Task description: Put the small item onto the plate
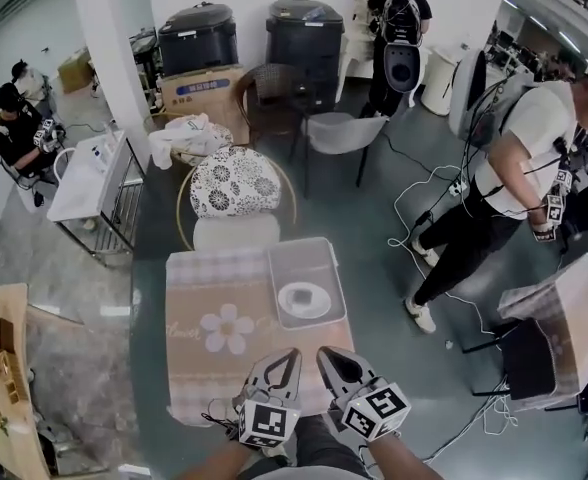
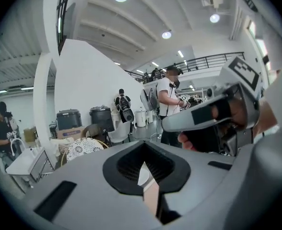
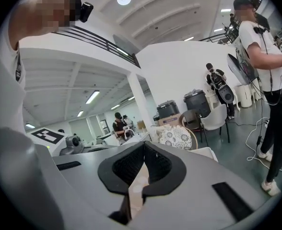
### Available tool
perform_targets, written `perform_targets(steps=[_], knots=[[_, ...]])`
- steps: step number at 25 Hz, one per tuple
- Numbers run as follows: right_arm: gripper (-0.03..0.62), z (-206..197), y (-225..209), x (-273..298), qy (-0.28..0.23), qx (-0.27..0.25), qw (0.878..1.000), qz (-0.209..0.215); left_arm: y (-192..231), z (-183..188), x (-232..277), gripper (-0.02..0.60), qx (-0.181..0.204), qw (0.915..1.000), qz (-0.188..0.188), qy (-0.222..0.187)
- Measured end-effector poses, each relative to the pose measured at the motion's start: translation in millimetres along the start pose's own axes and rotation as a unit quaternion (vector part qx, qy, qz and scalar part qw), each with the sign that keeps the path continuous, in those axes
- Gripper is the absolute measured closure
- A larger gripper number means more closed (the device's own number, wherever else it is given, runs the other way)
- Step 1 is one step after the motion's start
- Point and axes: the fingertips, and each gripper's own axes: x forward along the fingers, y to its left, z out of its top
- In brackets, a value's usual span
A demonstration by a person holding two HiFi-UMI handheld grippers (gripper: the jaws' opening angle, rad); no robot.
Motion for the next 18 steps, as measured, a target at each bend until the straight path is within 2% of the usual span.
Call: perform_targets(steps=[8, 12, 18], knots=[[0.580, 6.9, 45.7, -20.0, -0.017, -0.020, 1.000, 0.002, -5.9, 24.1, -52.8, 0.577, -0.034, 0.9992, 0.001, -0.021], [0.580, 12.7, 57.0, -28.1, -0.023, -0.027, 0.999, 0.000, -12.2, 35.6, -65.2, 0.577, -0.053, 0.9981, -0.011, -0.030], [0.580, 18.9, 75.5, -37.8, -0.033, -0.039, 0.999, -0.002, -14.2, 44.9, -84.7, 0.577, -0.060, 0.9973, -0.015, -0.041]])
